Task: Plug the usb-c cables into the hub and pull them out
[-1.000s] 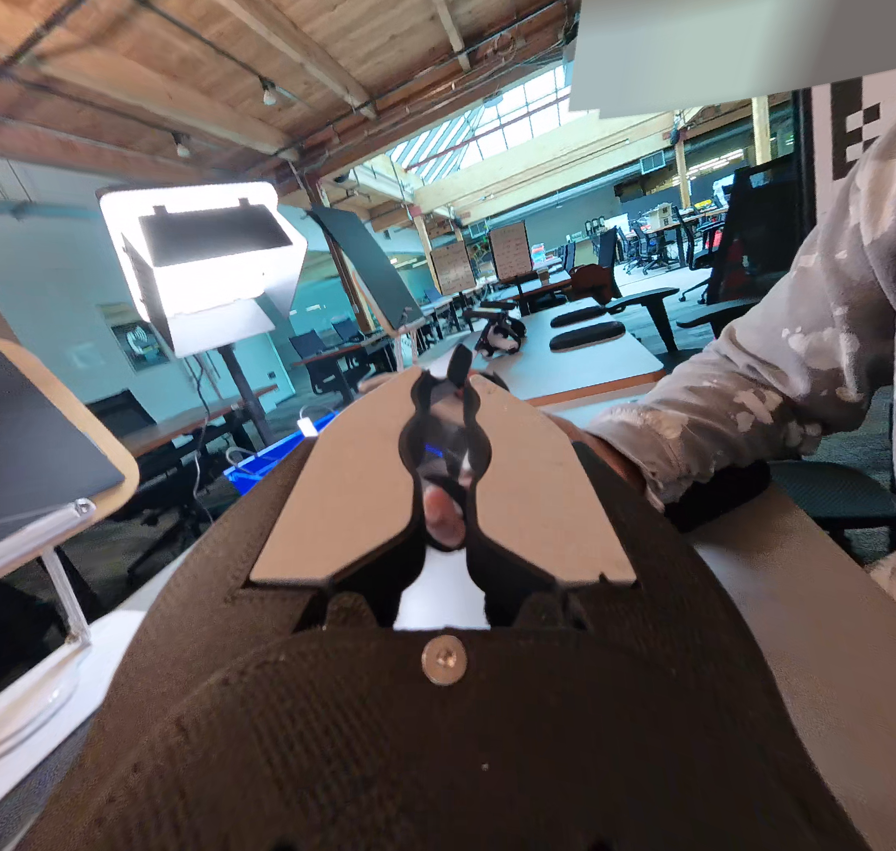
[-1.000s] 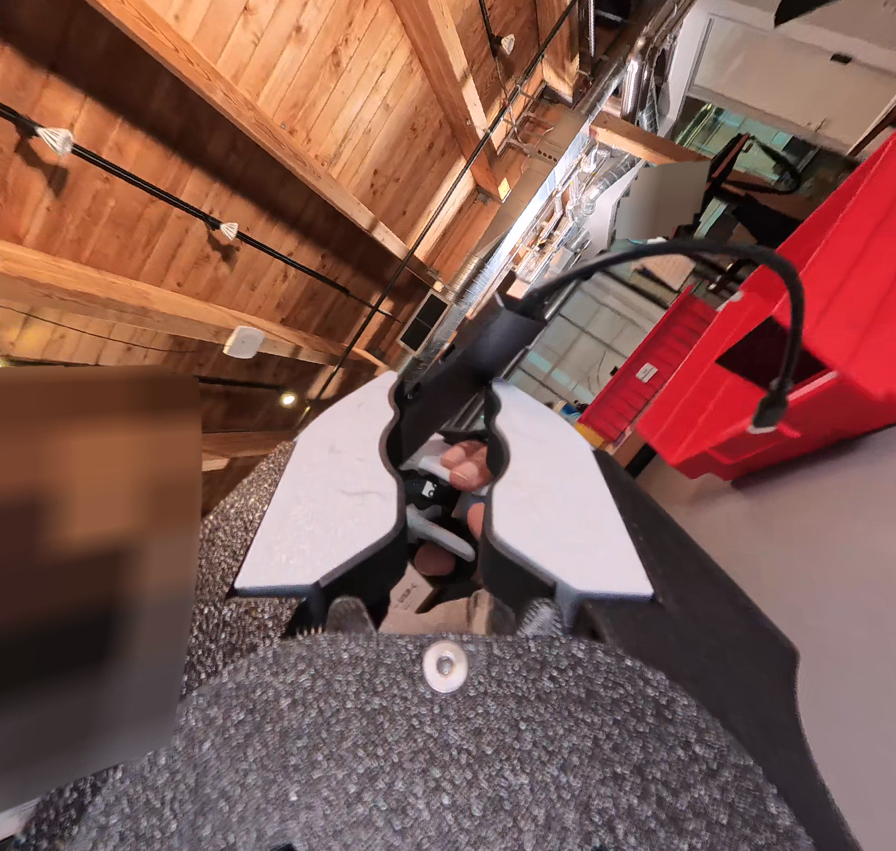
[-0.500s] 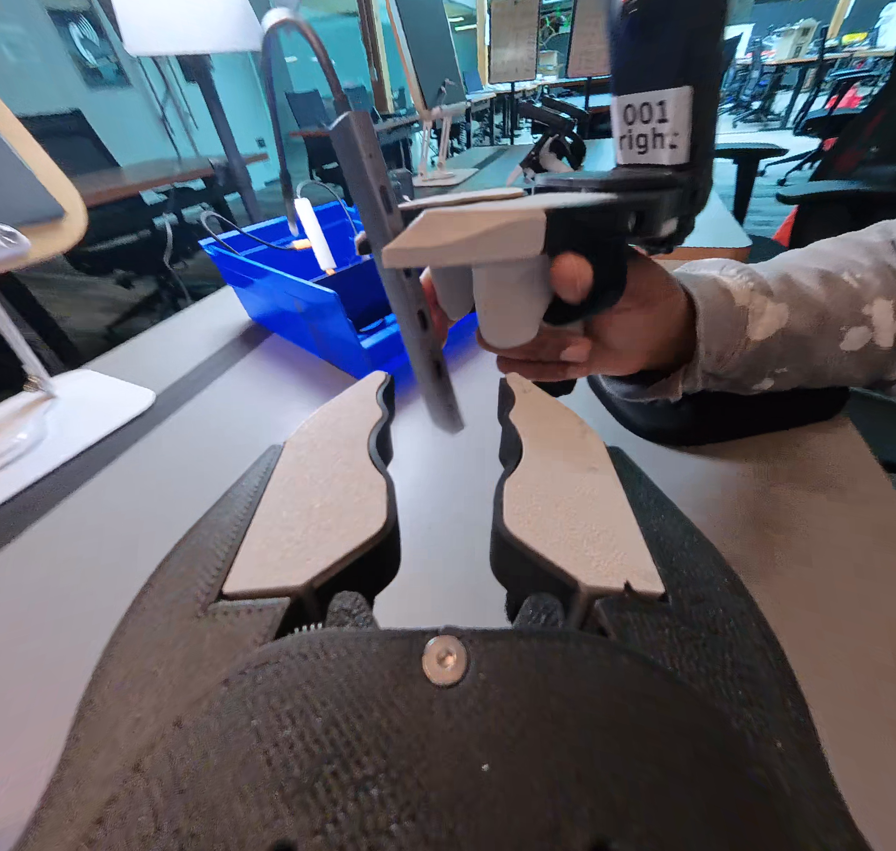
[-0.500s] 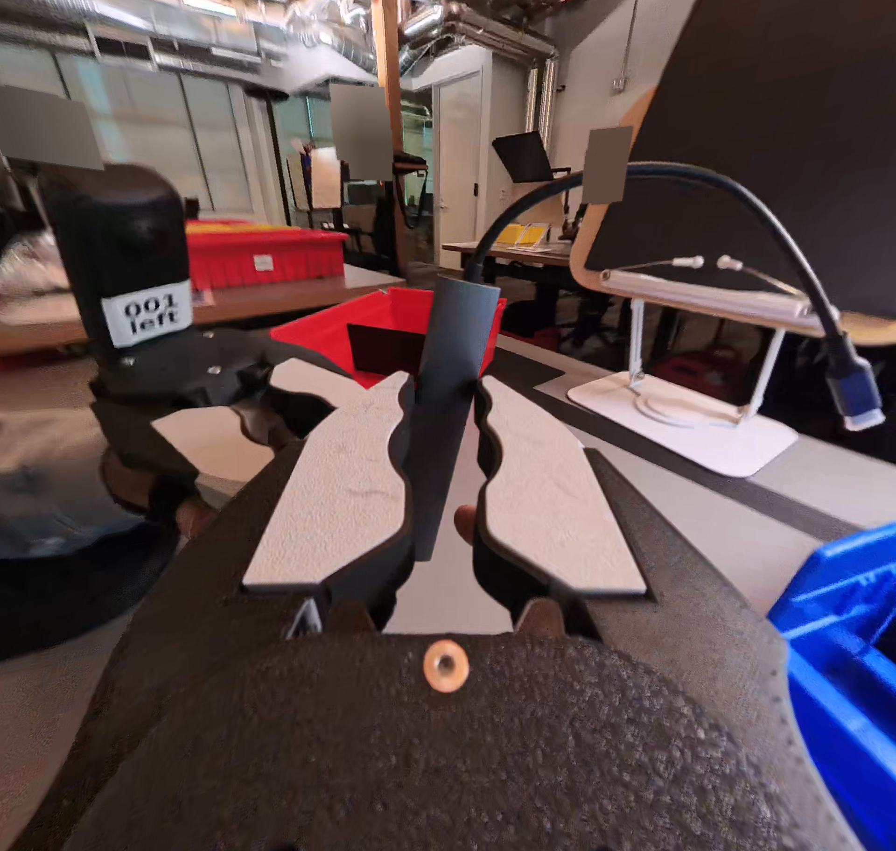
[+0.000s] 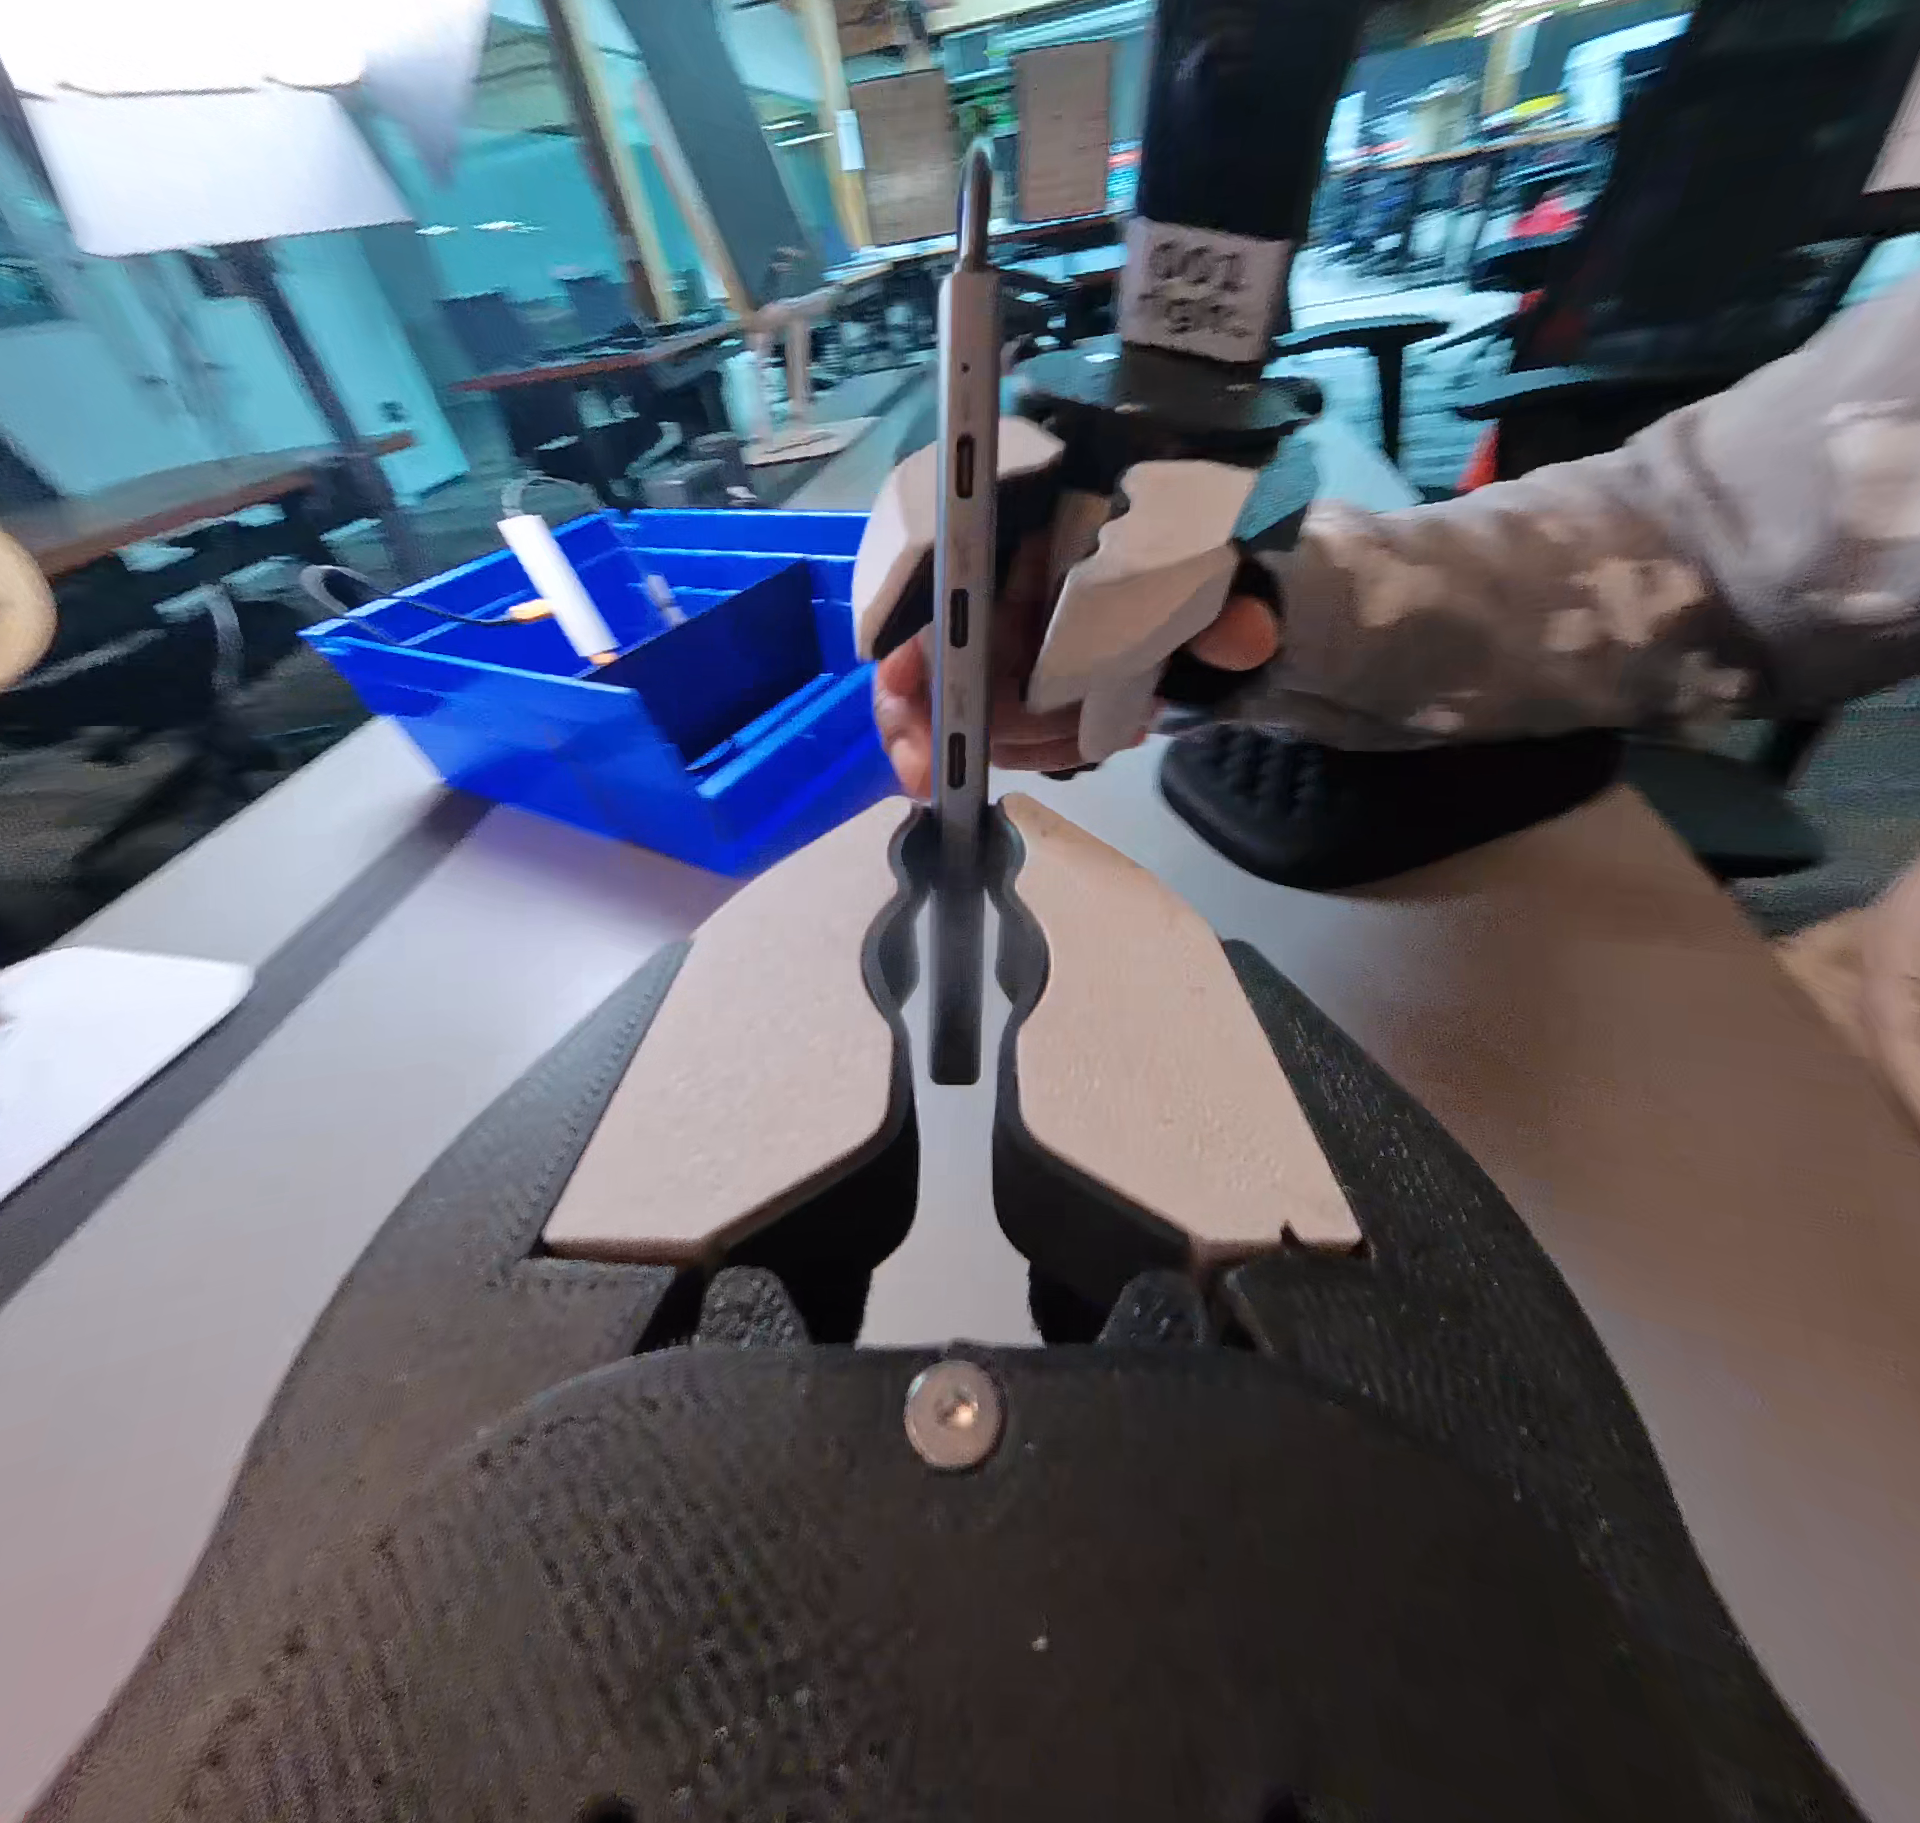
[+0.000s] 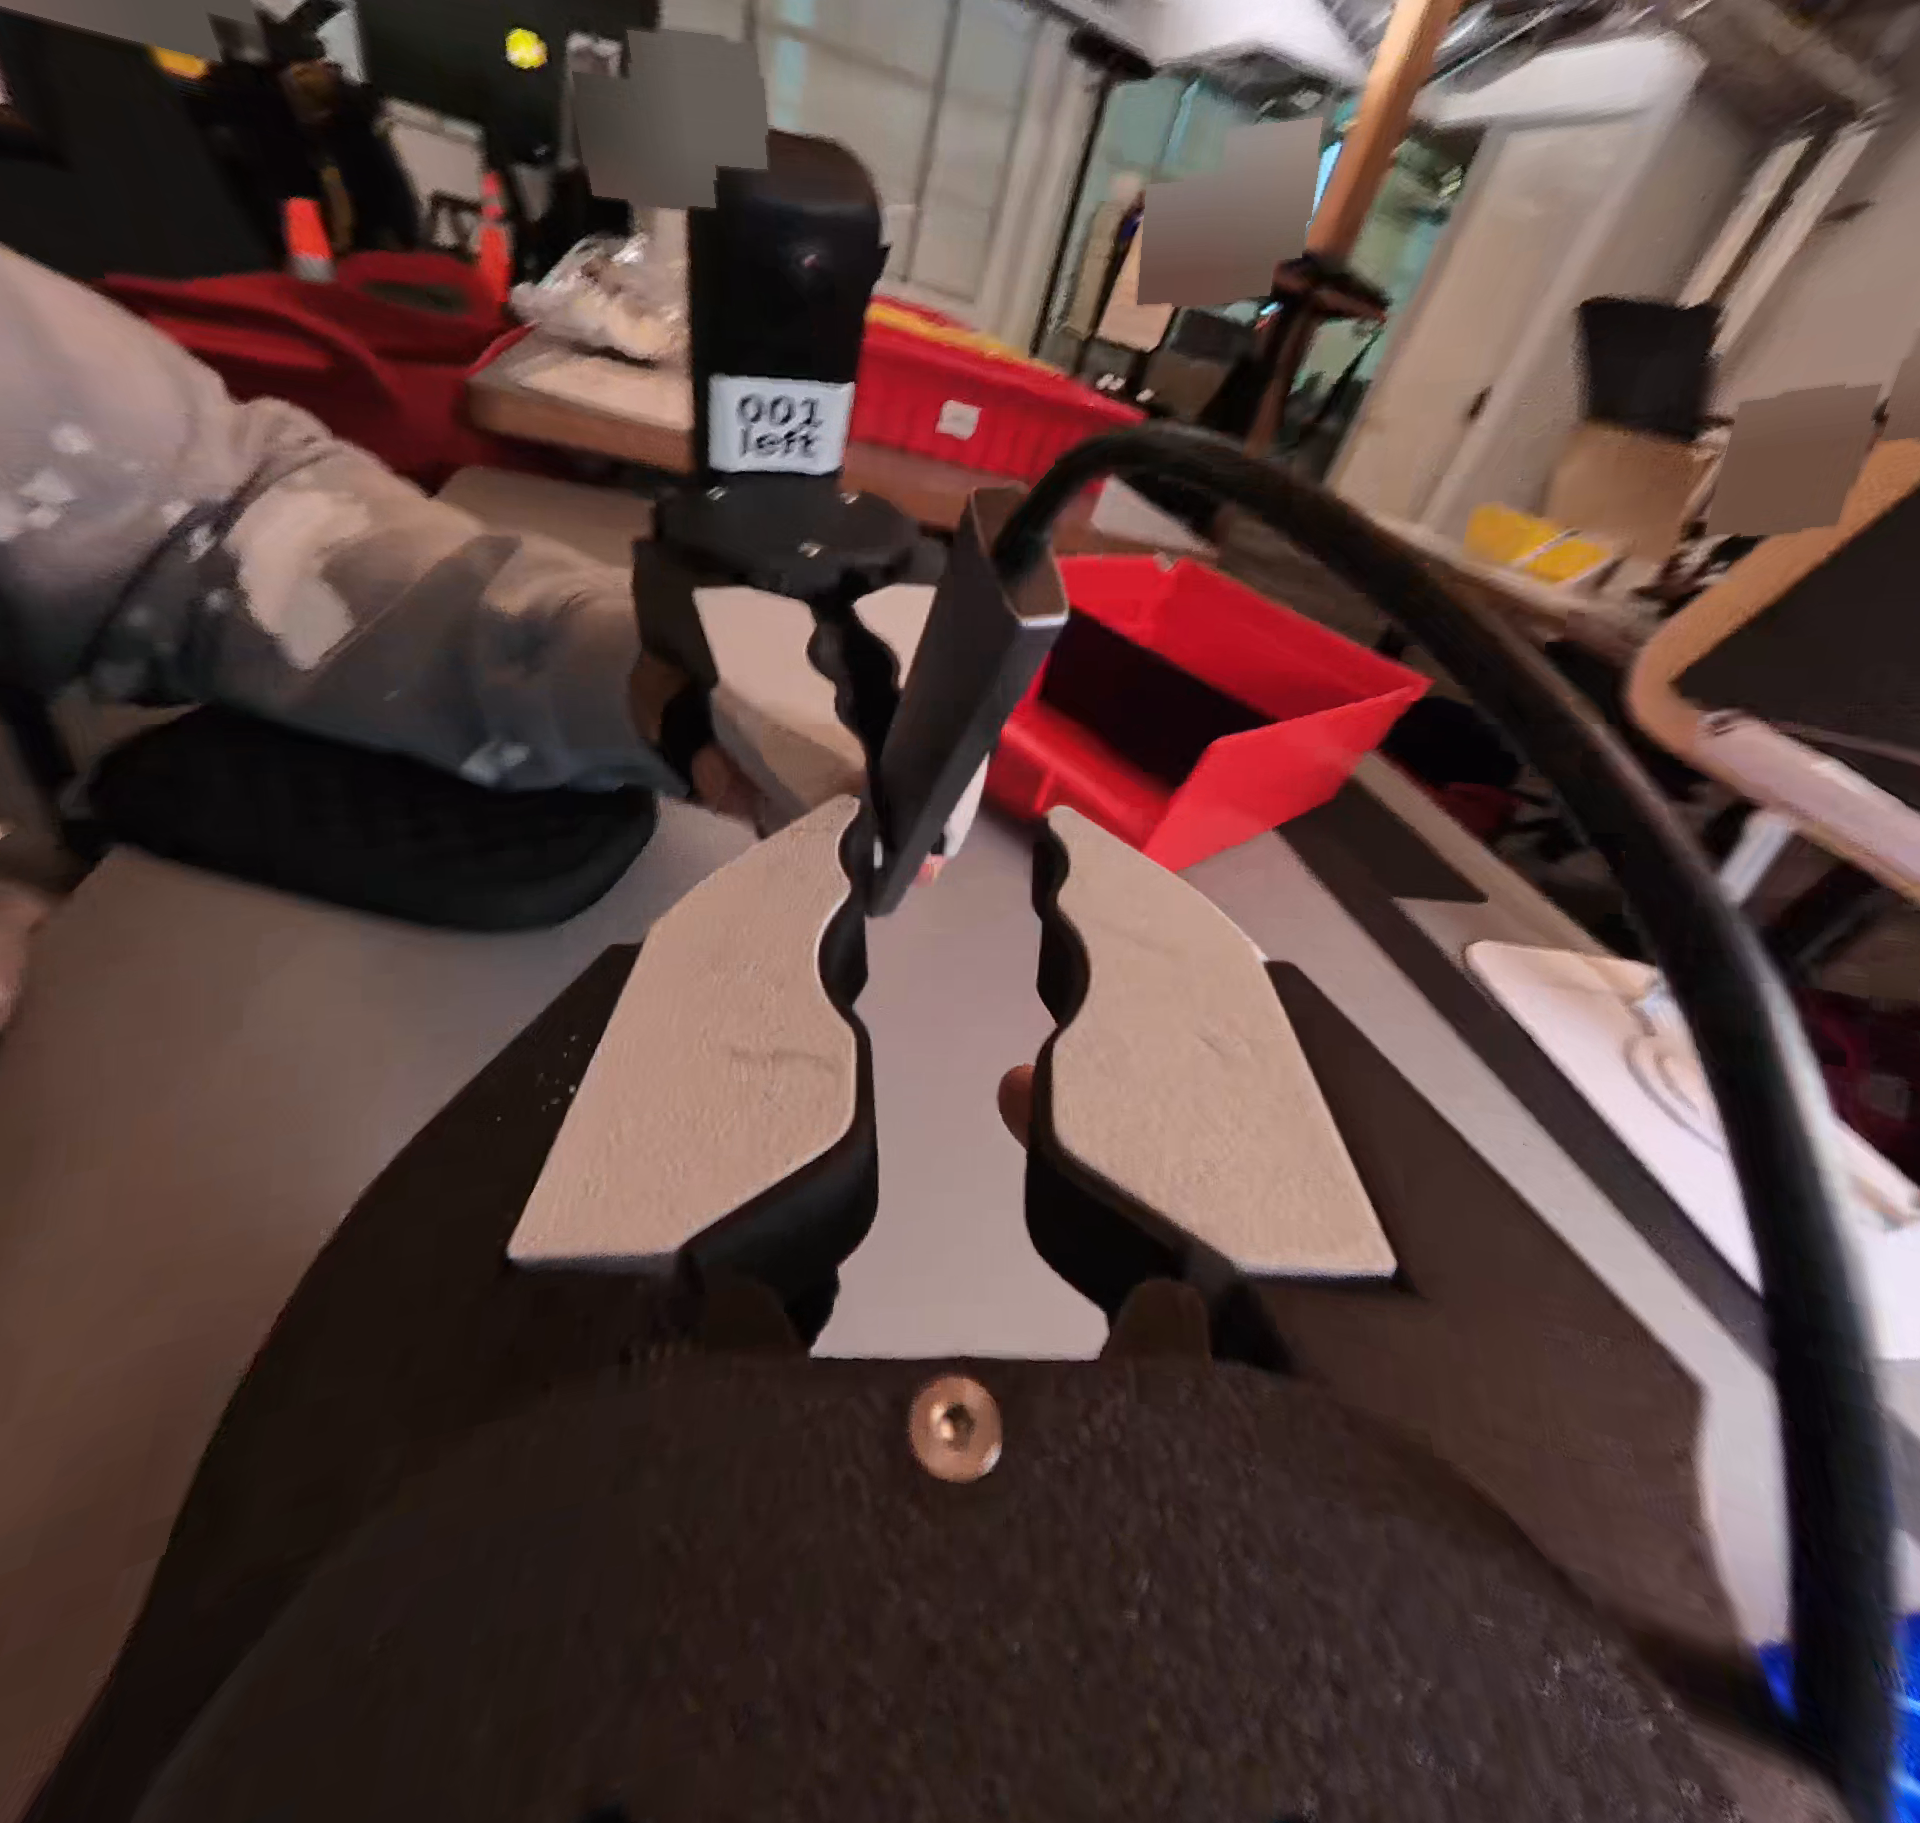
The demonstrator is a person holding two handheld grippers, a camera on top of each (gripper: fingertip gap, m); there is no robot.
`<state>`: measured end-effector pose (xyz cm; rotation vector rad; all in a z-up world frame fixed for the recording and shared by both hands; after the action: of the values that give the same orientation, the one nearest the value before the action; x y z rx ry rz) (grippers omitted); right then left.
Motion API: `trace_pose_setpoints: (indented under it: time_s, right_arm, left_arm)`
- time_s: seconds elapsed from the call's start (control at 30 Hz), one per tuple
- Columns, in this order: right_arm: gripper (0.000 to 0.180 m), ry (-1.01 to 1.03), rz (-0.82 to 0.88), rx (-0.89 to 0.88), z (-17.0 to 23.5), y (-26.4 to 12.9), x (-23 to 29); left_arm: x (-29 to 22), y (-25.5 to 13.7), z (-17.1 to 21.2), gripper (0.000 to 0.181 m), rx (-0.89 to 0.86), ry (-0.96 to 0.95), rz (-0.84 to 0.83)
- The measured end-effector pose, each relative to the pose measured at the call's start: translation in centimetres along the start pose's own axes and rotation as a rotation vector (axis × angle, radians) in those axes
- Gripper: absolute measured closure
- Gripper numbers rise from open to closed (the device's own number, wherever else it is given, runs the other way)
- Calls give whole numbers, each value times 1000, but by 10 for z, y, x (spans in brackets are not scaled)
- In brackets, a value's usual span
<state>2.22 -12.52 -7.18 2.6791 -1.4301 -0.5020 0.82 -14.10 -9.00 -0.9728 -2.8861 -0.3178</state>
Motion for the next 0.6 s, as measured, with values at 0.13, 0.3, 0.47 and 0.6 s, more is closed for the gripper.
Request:
trace_pose_setpoints:
  time_s: [0.13, 0.3, 0.47, 0.6]
  right_arm:
    - [151, 54, -88, 21, 10, 0, 16]
    - [165, 95, -108, 25, 14, 2, 22]
    - [170, 171, -119, 26, 19, 0, 21]
    - [170, 233, -103, -33, 11, -4, 13]
  left_arm:
    - [-11, 1, 7, 171, 2, -43, 78]
    - [-17, 4, 17, 171, 34, -71, 98]
    - [-16, 4, 22, 170, 23, -115, 84]
    - [-12, 2, 26, 162, 33, -101, 62]
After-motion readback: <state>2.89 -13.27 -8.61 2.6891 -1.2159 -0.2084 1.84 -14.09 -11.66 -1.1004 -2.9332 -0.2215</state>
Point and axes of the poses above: each gripper's, where its closed fingertips meet, y out along the fingers, z out of its underside, x = y × z across the jaws, the point moved 1 cm from there along -y, back along the fingers, and after that the axes turned 15 degrees about -x, right-handed, at the moved point
